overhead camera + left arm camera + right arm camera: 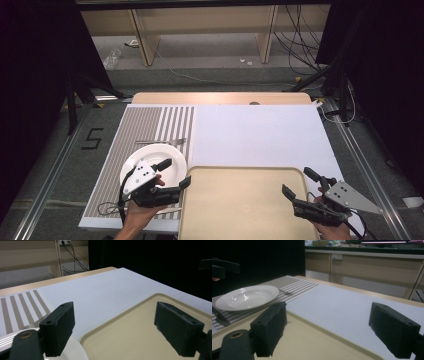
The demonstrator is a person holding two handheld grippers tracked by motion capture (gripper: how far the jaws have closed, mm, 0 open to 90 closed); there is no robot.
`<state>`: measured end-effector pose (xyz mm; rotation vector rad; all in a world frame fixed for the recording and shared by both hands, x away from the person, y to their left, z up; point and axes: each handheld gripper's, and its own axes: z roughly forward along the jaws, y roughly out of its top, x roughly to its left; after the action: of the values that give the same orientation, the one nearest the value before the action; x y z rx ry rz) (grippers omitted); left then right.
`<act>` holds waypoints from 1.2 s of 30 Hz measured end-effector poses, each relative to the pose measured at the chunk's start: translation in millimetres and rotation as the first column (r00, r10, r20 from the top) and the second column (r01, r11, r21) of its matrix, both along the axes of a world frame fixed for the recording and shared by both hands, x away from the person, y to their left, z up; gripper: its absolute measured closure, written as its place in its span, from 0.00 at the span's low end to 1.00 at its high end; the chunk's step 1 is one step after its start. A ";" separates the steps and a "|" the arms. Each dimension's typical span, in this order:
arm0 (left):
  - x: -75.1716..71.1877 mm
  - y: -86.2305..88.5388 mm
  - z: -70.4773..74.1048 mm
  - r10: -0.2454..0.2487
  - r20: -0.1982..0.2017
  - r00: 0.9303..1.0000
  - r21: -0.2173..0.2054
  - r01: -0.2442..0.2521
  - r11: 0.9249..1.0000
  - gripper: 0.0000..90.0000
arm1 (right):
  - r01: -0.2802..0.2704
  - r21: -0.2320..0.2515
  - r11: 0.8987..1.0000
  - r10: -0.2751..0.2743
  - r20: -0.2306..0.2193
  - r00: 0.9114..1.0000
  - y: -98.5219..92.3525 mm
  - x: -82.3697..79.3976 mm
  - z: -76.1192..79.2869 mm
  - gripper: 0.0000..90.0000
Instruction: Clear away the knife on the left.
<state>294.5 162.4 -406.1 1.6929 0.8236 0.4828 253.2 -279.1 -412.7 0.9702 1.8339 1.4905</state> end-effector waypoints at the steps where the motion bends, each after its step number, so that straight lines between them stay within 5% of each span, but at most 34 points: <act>1: 0.6 1.2 1.0 -0.003 -0.005 1.000 0.005 0.003 1.000 0.18 | 0.002 0.001 1.000 -0.002 -0.001 1.000 -0.1 0.2 -0.1 0.18; 10: 5.6 7.4 7.3 -0.033 -0.068 0.997 0.089 0.039 0.995 0.18 | 0.002 0.003 1.000 -0.002 -0.007 1.000 -1.9 1.4 -1.7 0.18; 18: 8.0 7.3 6.3 -0.051 -0.095 0.994 0.182 0.068 0.981 0.18 | 0.004 0.012 1.000 -0.003 -0.017 1.000 -5.5 3.5 -3.2 0.18; 31: 8.2 17.3 9.0 -0.048 -0.122 0.991 0.245 0.077 0.967 0.19 | 0.001 -0.001 1.000 -0.001 -0.017 1.000 -3.0 0.3 -1.7 0.18; 36: 8.2 24.0 12.1 -0.051 -0.137 0.989 0.284 0.089 0.955 0.19 | 0.003 0.006 1.000 -0.003 -0.022 1.000 -3.3 1.1 -2.3 0.18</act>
<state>302.7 186.4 -394.0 2.0354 0.8113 0.4664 254.2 -282.4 -415.0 0.9959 1.8432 1.4902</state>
